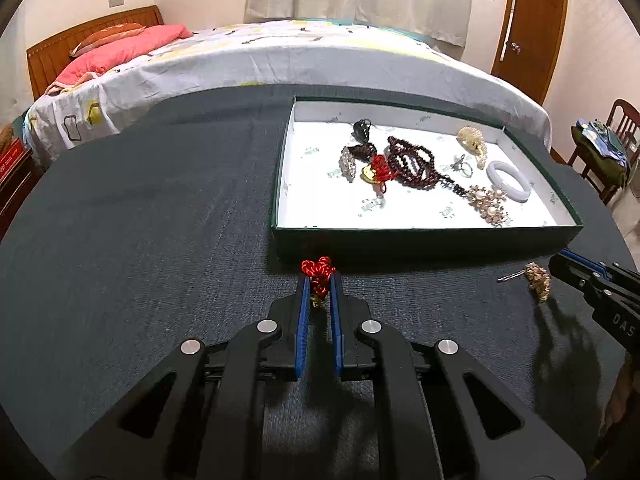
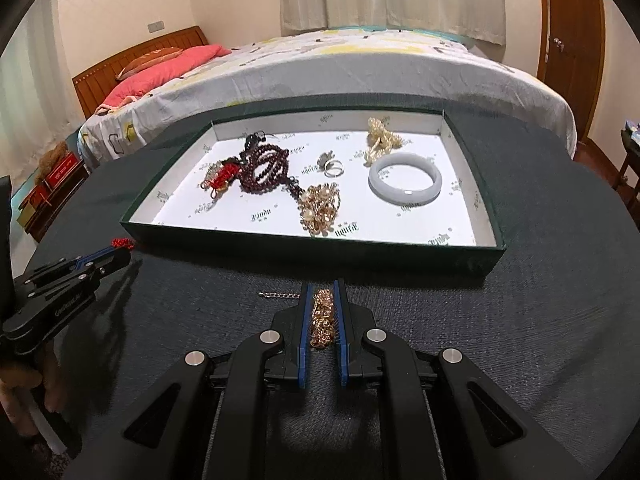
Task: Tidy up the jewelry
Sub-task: 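Carry the charm and gold chain over the tray with both tools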
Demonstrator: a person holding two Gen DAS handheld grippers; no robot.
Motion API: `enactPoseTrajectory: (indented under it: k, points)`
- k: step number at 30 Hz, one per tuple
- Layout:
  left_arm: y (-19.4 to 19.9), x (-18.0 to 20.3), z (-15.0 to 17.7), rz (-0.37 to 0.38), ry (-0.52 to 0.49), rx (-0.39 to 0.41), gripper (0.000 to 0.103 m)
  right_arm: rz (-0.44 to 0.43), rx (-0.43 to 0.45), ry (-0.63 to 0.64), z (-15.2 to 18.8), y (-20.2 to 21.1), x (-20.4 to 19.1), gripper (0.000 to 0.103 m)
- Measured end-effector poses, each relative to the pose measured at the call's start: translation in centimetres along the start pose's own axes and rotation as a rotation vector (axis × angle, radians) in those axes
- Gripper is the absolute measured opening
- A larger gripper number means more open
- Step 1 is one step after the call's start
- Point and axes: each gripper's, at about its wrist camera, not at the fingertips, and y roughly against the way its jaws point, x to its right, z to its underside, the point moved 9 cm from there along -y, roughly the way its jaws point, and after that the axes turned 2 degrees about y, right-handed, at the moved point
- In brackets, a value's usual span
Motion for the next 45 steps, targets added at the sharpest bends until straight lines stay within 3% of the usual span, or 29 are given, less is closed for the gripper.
enactPoseTrajectory:
  k: [7, 12, 18, 20, 21, 22, 29, 32, 33, 34, 45]
  points:
    - [1.5, 0.7, 0.1, 0.009, -0.02, 0.024, 0.01, 0.009, 0.008, 0.015, 0.2, 0.7, -0.2, 0.003]
    - [1.7, 1.1, 0.3, 0.015, -0.025, 0.023, 0.01, -0.043, -0.029, -0.015, 0.9, 0.0, -0.3, 0.003]
    - [1.6, 1.0, 0.3, 0.013, -0.023, 0.023, 0.01, -0.035, -0.038, -0.046, 1.1, -1.0, 0.1, 0.006]
    - [1.5, 0.9, 0.4, 0.013, -0.02, 0.019, 0.01, -0.025, -0.039, -0.053, 1.1, -1.1, 0.3, 0.027]
    - [1.4, 0.9, 0.4, 0.013, -0.019, 0.017, 0.01, -0.02, -0.031, -0.055, 1.0, -1.1, 0.3, 0.045]
    - [1.4, 0.9, 0.5, 0.014, -0.019, 0.015, 0.01, -0.02, -0.027, -0.053, 1.0, -1.1, 0.3, 0.048]
    - [1.1, 0.8, 0.6, 0.013, -0.021, 0.01, 0.01, -0.007, -0.065, -0.036, 1.7, -2.2, 0.2, 0.046]
    - [1.1, 0.8, 0.6, 0.013, -0.02, 0.01, 0.01, 0.026, -0.062, -0.001, 1.8, -2.3, 0.3, 0.033]
    - [1.2, 0.8, 0.6, 0.013, -0.02, 0.011, 0.01, 0.024, -0.065, 0.001, 1.8, -2.3, 0.3, 0.021]
    - [1.2, 0.8, 0.5, 0.013, -0.02, 0.011, 0.01, 0.021, -0.067, -0.002, 1.8, -2.3, 0.4, 0.018]
    - [1.8, 1.1, 0.1, 0.016, -0.019, 0.032, 0.01, 0.034, -0.007, 0.011, 0.7, -0.4, 0.2, 0.012]
